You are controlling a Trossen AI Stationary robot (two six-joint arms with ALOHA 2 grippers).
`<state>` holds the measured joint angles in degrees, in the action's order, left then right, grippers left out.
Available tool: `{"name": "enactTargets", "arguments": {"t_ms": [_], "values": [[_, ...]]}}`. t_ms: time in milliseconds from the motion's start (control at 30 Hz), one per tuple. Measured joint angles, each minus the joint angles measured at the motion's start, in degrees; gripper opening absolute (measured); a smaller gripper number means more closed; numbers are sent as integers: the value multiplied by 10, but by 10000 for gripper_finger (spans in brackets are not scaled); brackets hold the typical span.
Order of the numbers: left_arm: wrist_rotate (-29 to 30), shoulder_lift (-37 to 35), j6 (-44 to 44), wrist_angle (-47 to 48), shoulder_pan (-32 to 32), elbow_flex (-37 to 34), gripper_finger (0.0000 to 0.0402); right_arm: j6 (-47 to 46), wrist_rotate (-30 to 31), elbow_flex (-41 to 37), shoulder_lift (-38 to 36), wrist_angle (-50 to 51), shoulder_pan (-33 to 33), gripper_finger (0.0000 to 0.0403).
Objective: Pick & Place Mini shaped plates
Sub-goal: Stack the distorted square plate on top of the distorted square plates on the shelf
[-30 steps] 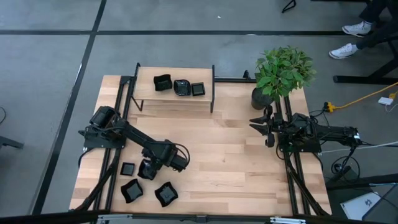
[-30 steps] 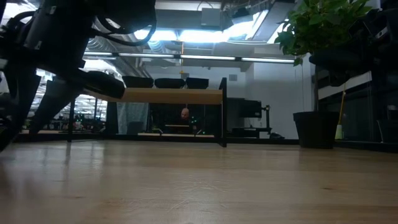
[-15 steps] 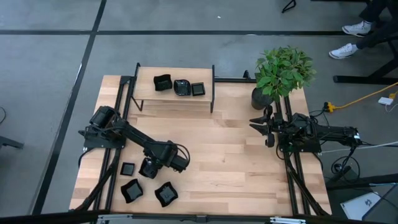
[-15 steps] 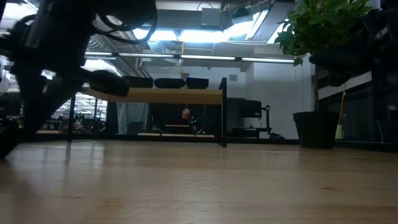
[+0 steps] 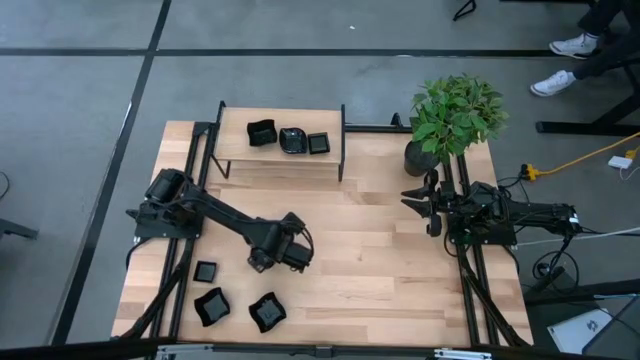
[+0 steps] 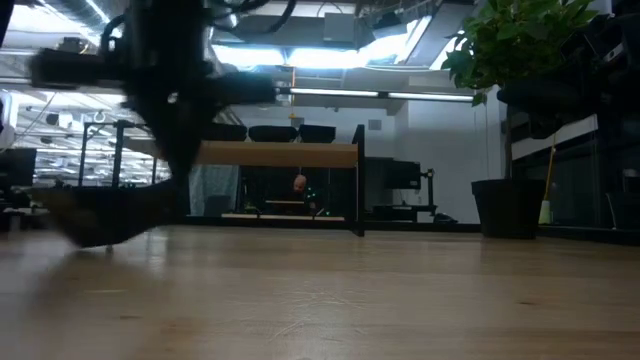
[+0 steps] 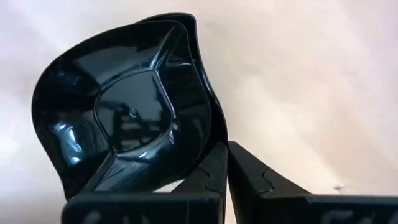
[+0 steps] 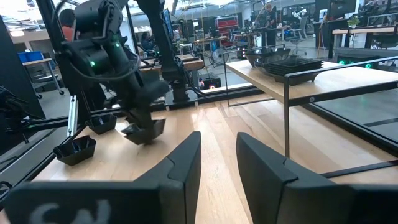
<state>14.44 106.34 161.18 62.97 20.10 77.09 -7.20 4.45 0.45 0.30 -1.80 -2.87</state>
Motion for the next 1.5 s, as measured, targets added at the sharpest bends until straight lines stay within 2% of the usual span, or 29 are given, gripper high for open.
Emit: {"name": "enactTargets", "arguments": {"t_ms": [267,467,667,933,1100,1300,1500], "values": [[178,-7,0,-17,0,28,2,0,0,0,0,0,0,103],[251,-7,-1,-46,1,28,2,0,0,0,0,0,0,103],[339,-7,-49,-60,5,28,2,0,0,0,0,0,0,103],[357,-7,-60,-95,5,28,2,0,0,0,0,0,0,103],[394,-7,-77,-135,5,28,2,0,0,0,0,0,0,103],[436,-7,-156,-210,3,28,2,0,0,0,0,0,0,103],[440,-7,-270,-282,-12,28,2,0,0,0,0,0,0,103]]}}
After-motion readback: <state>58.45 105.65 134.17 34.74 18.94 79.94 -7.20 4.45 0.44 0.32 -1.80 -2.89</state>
